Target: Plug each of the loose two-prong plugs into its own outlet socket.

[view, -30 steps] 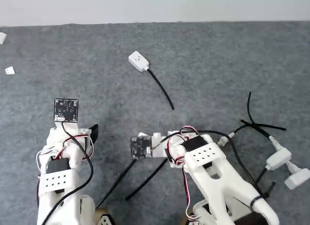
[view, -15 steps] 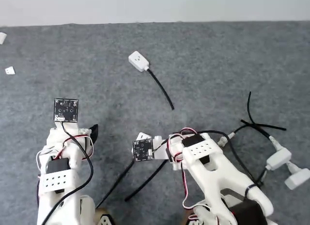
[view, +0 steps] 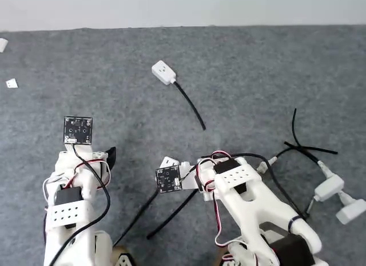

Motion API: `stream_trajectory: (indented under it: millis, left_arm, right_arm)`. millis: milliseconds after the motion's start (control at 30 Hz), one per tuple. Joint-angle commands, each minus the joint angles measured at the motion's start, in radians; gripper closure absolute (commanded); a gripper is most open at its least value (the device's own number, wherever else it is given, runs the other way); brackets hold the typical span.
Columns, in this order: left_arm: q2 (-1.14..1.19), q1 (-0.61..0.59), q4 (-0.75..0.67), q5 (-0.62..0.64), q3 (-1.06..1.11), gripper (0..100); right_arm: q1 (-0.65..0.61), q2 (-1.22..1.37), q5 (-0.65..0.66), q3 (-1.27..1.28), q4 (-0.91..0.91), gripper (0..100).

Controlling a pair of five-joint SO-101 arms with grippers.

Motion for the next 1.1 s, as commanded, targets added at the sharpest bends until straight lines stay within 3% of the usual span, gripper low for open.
stream_trajectory:
  millis: [0, 333, 500, 800, 1067]
  left_arm:
    - [0.002, 0.005, -0.025, -0.008, -0.012, 71]
    - [0.002, 0.003, -0.025, -0.008, -0.012, 71]
    - [0.002, 0.002, -0.025, -0.008, -0.01, 71]
    - [0.002, 0.002, -0.025, -0.008, -0.01, 71]
    - [0.002, 0.002, -0.025, -0.008, -0.01, 71]
  right_arm:
    - [-0.025, 0.002, 0.051, -0.054, -0.013, 76.8]
    - [-0.025, 0.071, 0.19, -0.057, -0.012, 77.1]
    - [-0.025, 0.085, 0.315, -0.1, 0.084, 84.4]
    - [-0.019, 0.085, 0.339, -0.1, 0.108, 84.7]
    - [-0.024, 0.076, 0.405, -0.104, 0.237, 85.2]
